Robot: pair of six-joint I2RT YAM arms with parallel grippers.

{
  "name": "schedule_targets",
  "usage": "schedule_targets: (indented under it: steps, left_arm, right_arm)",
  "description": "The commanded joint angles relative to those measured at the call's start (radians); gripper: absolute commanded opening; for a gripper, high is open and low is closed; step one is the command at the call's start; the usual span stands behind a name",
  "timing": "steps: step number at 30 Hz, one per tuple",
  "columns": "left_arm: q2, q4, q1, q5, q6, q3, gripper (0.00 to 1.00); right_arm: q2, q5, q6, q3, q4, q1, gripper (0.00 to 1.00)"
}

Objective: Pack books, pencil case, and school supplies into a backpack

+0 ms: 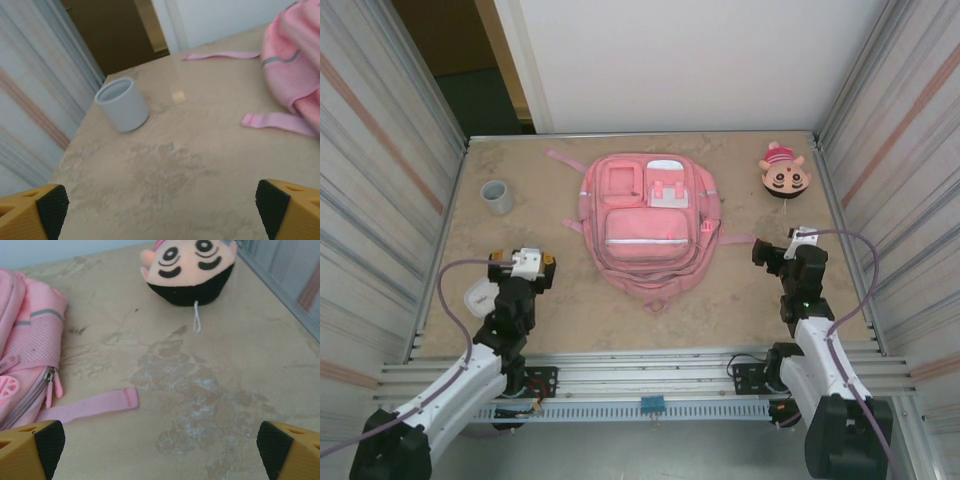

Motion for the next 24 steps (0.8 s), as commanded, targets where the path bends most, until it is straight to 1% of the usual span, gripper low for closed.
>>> schedule_targets:
  steps: [1, 3, 5, 7, 12, 17, 19, 21, 22, 23, 24]
  left_arm:
    - [-0.022, 0.125, 0.058, 0.108, -0.069, -0.028, 0.99]
    - [-0.021, 0.174, 0.078, 0.129, -0.067, -0.051, 0.99]
    - [-0.020, 0.180, 0.080, 0.151, -0.047, -0.054, 0.99]
    - [-0.013, 0.180, 0.081, 0.176, -0.038, -0.051, 0.99]
    - [0.039, 0.212, 0.082, 0.185, -0.013, -0.042, 0.99]
    - [0.168, 0.235, 0.085, 0.179, -0.025, 0.008, 0.99]
    - [0.235, 0.283, 0.088, 0.178, -0.013, 0.020, 0.99]
    - [0.308, 0.328, 0.091, 0.171, -0.003, 0.037, 0.99]
    - [0.345, 0.346, 0.090, 0.165, -0.001, 0.050, 0.99]
    - [0.380, 0.362, 0.093, 0.164, 0.005, 0.062, 0.99]
    - [0.407, 0.372, 0.093, 0.163, 0.009, 0.073, 0.99]
  right_arm:
    - [0.063, -0.076, -0.038, -0.015, 0.202, -0.004, 0.99]
    - [0.104, -0.090, -0.037, -0.014, 0.252, 0.002, 0.99]
    - [0.166, -0.071, -0.028, -0.009, 0.299, 0.004, 0.99]
    - [0.239, -0.068, -0.025, 0.010, 0.309, 0.005, 0.99]
    - [0.388, -0.097, -0.028, 0.040, 0.396, 0.015, 0.99]
    - [0.546, -0.105, -0.068, 0.081, 0.565, 0.041, 0.99]
    - [0.626, -0.116, -0.070, 0.119, 0.567, 0.045, 0.99]
    - [0.738, -0.140, -0.086, 0.133, 0.651, 0.047, 0.99]
    - [0.763, -0.142, -0.055, 0.121, 0.704, 0.027, 0.99]
    - [0.731, -0.144, -0.026, 0.152, 0.576, 0.001, 0.99]
    - [0.735, -0.115, -0.025, 0.158, 0.583, 0.012, 0.99]
